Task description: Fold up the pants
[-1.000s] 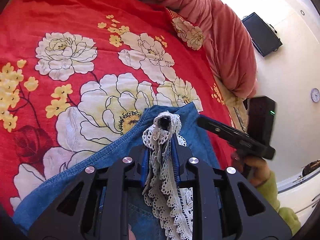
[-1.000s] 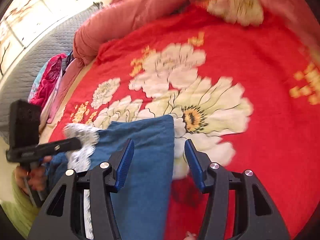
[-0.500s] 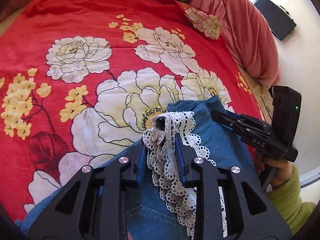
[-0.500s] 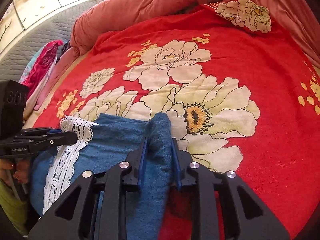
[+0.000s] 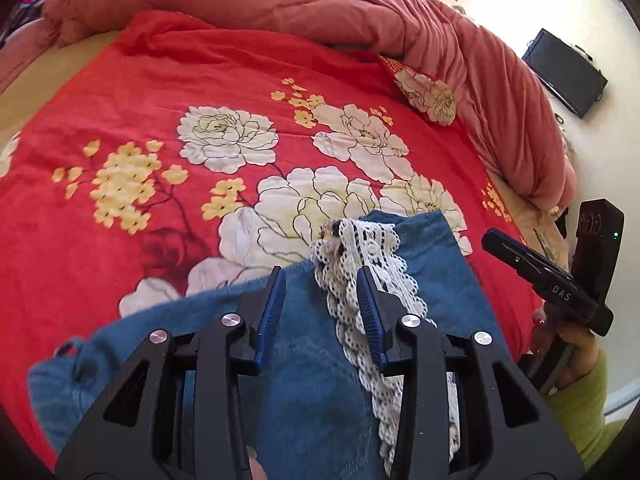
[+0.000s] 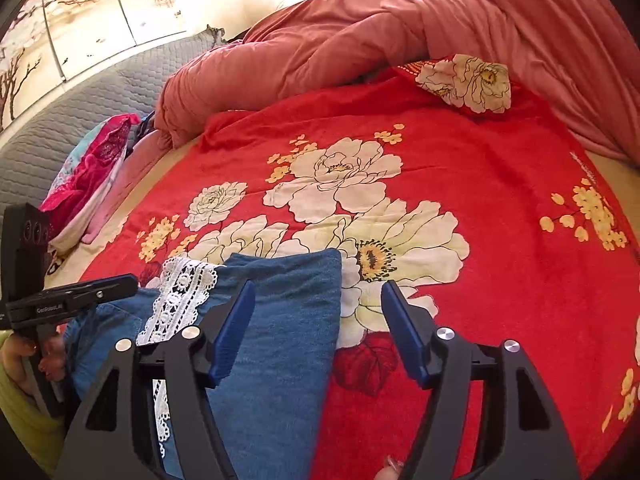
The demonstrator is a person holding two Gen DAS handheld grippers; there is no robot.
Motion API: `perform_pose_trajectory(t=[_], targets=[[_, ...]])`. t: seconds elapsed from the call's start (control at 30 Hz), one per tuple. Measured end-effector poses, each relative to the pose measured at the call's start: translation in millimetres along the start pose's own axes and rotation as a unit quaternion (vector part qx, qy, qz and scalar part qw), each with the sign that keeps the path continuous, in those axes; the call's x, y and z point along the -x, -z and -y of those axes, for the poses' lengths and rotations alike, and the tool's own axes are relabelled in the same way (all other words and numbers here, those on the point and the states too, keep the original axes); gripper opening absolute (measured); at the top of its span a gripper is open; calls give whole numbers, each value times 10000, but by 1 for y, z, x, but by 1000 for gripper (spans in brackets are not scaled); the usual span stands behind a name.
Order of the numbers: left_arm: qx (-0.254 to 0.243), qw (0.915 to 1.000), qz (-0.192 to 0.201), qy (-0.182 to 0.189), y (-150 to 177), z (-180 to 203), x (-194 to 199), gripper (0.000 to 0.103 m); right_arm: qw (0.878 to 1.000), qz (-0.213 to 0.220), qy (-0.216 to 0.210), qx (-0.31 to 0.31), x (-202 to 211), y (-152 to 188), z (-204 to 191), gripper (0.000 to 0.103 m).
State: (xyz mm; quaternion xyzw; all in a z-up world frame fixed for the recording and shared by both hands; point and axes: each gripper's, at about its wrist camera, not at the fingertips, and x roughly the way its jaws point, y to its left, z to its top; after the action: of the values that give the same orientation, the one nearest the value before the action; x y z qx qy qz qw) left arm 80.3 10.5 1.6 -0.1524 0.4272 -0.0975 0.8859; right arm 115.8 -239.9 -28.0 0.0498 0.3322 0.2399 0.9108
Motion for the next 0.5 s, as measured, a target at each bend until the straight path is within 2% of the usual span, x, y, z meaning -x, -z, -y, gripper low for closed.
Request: perform_pose_trajectory(t=[0.1,0.17,0.33,0.5], targets=[[-22,9999,139,53,13,6,15,35,10000,18,33,84,10,9,-7,67],[-25,9998,183,83,23,11,23,36,9999,1,97,121,15,17,-10,73],[-180,9996,225,-17,49,25,43,38,10000,-3,22,76,31,35,-15,74],[-105,9997,138,190,71,32,58,38,10000,-21,-68,28,50,53,-19,74]])
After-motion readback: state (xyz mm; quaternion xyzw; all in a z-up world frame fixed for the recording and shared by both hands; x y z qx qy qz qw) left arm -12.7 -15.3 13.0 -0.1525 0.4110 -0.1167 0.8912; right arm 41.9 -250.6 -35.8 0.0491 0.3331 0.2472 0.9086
